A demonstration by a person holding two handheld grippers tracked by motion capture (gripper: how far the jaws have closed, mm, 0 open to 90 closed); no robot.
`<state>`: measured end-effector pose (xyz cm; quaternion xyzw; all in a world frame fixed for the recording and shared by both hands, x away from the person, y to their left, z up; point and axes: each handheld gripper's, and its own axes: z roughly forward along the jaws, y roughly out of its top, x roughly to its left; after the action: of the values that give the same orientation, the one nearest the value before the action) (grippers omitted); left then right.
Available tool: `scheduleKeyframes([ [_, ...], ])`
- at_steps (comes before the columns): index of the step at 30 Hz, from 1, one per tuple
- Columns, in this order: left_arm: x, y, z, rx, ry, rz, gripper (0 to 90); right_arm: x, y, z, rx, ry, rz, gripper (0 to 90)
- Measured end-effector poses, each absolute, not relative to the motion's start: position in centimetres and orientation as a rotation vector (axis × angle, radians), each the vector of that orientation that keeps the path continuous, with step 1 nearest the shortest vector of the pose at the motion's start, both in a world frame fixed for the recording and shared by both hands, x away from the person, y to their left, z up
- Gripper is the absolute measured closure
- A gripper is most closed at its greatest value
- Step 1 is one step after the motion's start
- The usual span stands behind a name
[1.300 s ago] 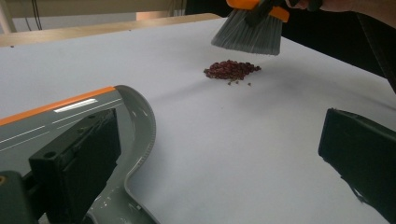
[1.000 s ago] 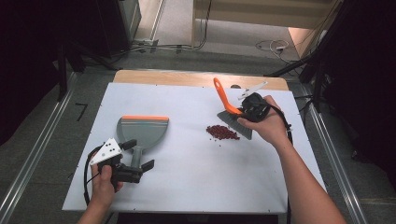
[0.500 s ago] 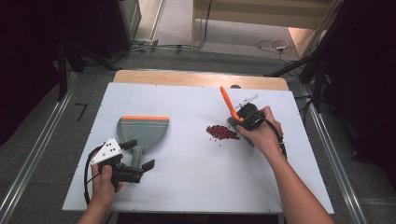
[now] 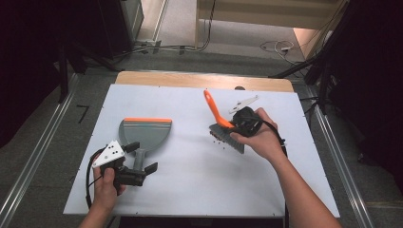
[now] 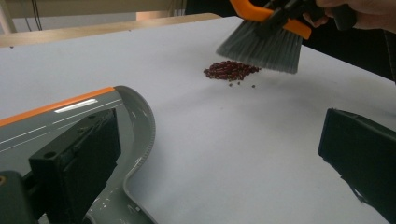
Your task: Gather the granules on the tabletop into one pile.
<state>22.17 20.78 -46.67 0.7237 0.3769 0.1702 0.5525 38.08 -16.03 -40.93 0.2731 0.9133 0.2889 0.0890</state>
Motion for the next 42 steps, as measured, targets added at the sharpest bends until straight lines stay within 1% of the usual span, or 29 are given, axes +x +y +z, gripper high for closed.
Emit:
scheduleKeyframes([
  [5,22.1,20.8,-46.6,1.71,0.889,0.403,0.0,38.2,-14.5,-42.8,0.689,2.879,0.829,68.3],
  [9,22.1,20.9,-46.7,1.711,0.893,0.404,0.0,39.2,-14.4,-44.1,0.64,2.894,0.773,68.2],
  [15,22.2,21.0,-46.7,1.707,0.894,0.404,0.0,40.5,-15.7,-44.2,0.721,2.844,0.794,68.1],
  [19,22.2,21.0,-46.7,1.709,0.895,0.405,0.0,40.3,-15.9,-43.7,0.723,2.828,0.816,68.3],
  [22,22.1,21.0,-46.7,1.708,0.895,0.404,0.0,39.8,-16.5,-42.9,0.757,2.808,0.898,68.3],
  [32,22.2,20.9,-46.7,1.709,0.899,0.409,0.0,37.2,-21.2,-40.9,0.868,2.655,1.111,68.3],
  [36,22.2,20.8,-46.8,1.712,0.894,0.411,0.0,36.1,-23.5,-41.0,0.947,2.598,1.176,68.3],
  [42,22.2,20.7,-46.8,1.717,0.899,0.413,0.0,34.5,-26.8,-42.1,1.045,2.535,1.231,68.3],
])
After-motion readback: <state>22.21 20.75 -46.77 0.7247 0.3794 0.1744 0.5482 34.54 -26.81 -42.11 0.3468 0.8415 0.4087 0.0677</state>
